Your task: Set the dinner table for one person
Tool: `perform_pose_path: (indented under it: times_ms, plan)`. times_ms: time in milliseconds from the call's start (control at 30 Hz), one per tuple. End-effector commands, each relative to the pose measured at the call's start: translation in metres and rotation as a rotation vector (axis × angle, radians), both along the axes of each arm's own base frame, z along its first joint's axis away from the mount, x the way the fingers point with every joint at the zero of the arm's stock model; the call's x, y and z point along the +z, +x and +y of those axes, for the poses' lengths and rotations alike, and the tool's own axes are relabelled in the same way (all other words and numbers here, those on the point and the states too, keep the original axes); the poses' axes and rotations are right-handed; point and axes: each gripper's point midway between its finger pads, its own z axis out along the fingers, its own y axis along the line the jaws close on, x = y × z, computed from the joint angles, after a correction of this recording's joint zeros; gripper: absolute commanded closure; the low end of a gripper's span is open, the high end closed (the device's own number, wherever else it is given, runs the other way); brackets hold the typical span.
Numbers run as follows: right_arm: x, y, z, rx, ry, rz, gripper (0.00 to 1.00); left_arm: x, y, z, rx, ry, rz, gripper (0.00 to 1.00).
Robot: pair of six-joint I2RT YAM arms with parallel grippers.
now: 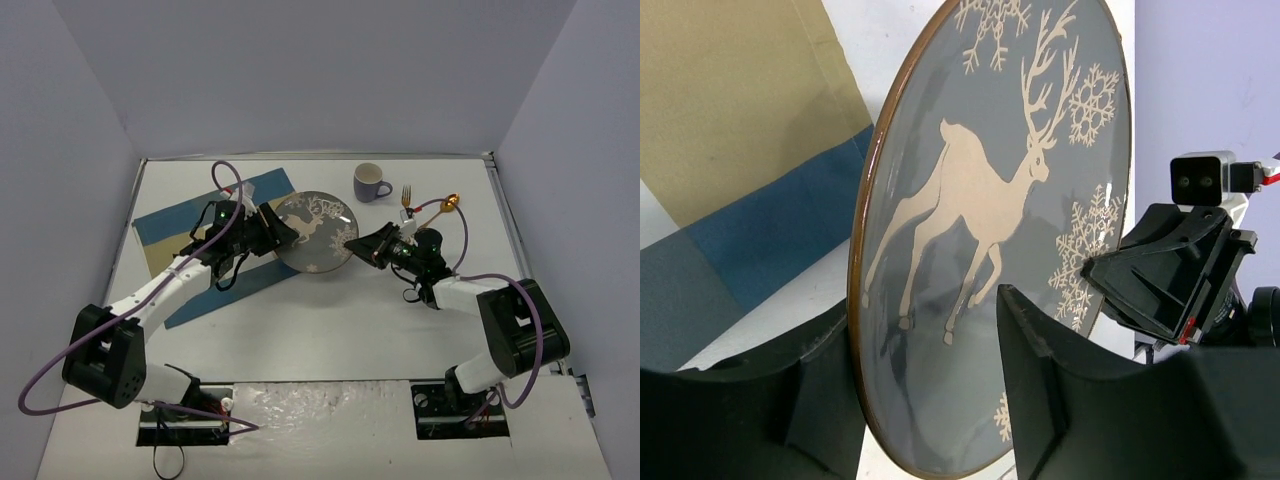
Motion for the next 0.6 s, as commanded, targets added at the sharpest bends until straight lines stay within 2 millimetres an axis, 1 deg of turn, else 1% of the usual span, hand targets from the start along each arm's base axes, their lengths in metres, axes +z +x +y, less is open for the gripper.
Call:
perform_pose_path:
  times_ms: [0,100,200,300,333,400,433,567]
  plan:
    - [0.073,0.004,0.009,0.039,0.125,-0.259,1.00,0.036,0.004,-0.004,0.007,-0.065,-0.110,0.58]
    - [0.071,0.004,0.009,0.038,0.123,-0.255,1.00,0.037,0.003,-0.003,0.011,-0.066,-0.111,0.61]
    - [0.068,0.003,0.009,0.038,0.123,-0.250,1.00,0.038,0.001,-0.001,0.014,-0.065,-0.113,0.73]
    - [0.066,0.003,0.009,0.036,0.120,-0.247,1.00,0.037,0.000,0.002,0.019,-0.056,-0.114,0.80]
    - [0.065,0.003,0.009,0.036,0.118,-0.244,1.00,0.037,-0.001,0.004,0.023,-0.051,-0.114,0.83]
    - [0.062,0.003,0.009,0.036,0.113,-0.241,1.00,0.035,0.000,0.009,0.034,-0.044,-0.108,0.96]
    - [0.061,0.003,0.009,0.036,0.109,-0.242,1.00,0.034,0.001,0.012,0.041,-0.044,-0.108,0.99]
    - [0.059,0.005,0.010,0.039,0.089,-0.246,1.00,0.037,0.001,0.016,0.045,-0.052,-0.122,1.00]
